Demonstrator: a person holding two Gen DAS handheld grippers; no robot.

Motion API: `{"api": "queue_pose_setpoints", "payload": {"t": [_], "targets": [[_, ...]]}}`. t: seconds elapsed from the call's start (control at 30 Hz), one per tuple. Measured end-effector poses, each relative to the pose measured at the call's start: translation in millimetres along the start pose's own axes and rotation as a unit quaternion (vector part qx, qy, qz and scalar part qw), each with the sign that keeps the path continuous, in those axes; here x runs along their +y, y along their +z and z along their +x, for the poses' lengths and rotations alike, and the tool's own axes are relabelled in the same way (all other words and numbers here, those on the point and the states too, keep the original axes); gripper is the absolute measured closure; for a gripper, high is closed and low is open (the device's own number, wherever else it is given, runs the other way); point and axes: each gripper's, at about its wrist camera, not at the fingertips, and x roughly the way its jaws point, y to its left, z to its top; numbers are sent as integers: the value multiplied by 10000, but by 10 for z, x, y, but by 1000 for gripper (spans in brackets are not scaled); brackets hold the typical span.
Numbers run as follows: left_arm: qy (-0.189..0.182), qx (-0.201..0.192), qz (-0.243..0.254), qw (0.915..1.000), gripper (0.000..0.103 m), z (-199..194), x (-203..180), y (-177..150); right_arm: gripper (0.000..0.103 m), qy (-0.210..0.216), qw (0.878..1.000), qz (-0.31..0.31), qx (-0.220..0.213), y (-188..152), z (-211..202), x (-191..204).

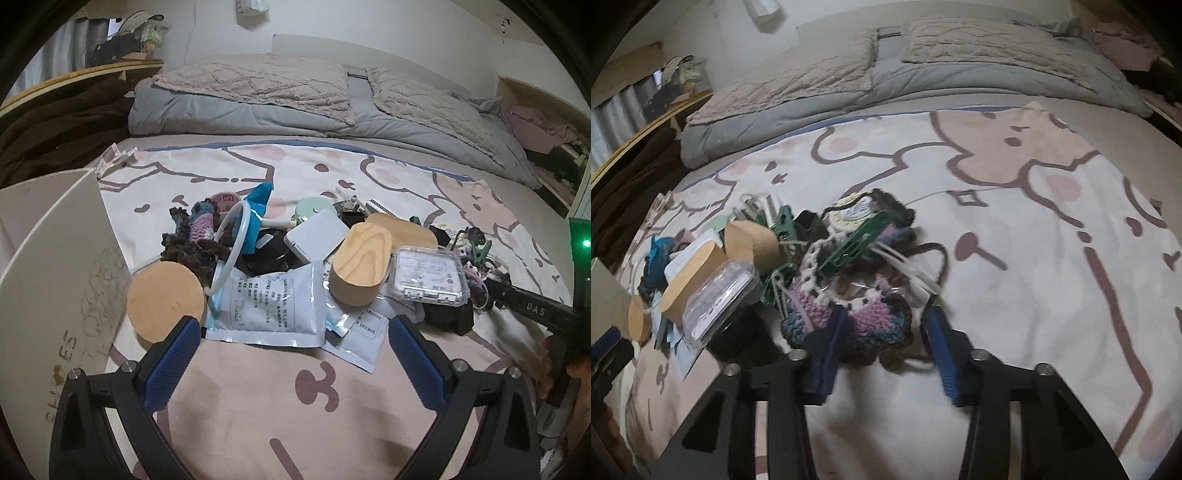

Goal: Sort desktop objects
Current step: 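Grasp the crocheted strap with the right gripper while the left gripper grasps the white packet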

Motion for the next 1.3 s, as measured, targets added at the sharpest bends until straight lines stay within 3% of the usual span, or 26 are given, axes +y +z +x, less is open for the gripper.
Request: {"api": "queue_pose_setpoints", "payload": {"t": [0.03,0.13,0.47,0.6,0.77,0.87,0.9,1.07,1.3], "targets": [[1,15,3,10000,2,14,11,-6,82,49,10000,-48,-31,-10,-10,24],[-38,76,-35,10000,8,51,46,-4,96,47,9997,-199,-138,-38,-89,90],[61,394,-249,9989,12,280,173,12,96,300,9987,-198,-370,-136,-453,129],[22,415,-98,9991,13,342,125,28,96,419,9985,-121,-331,-179,-550,174],[357,453,122,9983,14,435,29,45,96,567,9980,130,-258,-213,-641,203],[588,490,121,9970,30,491,64,54,96,630,9974,252,-261,-216,-661,174],[548,493,75,9972,32,492,87,51,96,612,9974,262,-258,-220,-661,163],[462,449,-69,9979,65,452,151,42,96,347,9990,76,-285,-244,-662,207],[384,370,80,9985,83,317,113,-10,96,446,9985,70,-295,-267,-702,240]]}}
